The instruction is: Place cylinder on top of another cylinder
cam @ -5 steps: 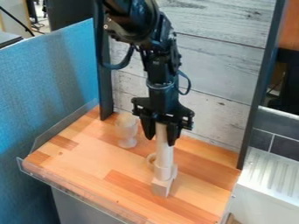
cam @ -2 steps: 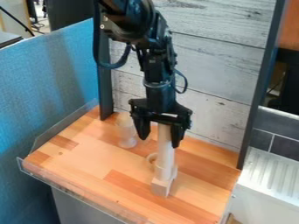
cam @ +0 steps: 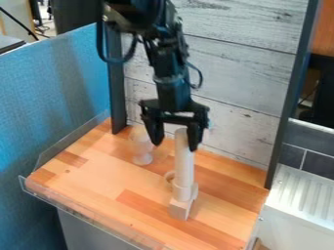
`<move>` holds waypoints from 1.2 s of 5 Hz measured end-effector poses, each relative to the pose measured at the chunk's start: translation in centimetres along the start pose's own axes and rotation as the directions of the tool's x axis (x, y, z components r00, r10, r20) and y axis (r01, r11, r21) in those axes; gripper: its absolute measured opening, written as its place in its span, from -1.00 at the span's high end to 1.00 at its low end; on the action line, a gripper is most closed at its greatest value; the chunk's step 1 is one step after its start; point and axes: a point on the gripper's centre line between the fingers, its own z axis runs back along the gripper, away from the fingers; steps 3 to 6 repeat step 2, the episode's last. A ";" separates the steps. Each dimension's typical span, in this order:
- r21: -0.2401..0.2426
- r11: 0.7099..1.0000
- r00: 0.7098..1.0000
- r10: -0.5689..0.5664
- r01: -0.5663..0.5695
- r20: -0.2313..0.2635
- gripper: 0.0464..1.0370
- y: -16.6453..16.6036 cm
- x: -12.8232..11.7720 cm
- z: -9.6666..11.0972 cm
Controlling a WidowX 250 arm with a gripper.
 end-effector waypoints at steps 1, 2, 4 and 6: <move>-0.067 0.997 0.999 0.036 -0.035 0.019 -0.93 1.0 0.7 3.3; -0.160 0.985 0.997 0.074 -0.069 0.027 -0.93 2.6 1.3 6.9; -0.160 0.985 0.997 0.074 -0.069 0.027 -0.93 2.6 1.3 6.9; -0.160 0.985 0.997 0.074 -0.069 0.027 -0.93 2.6 1.3 6.9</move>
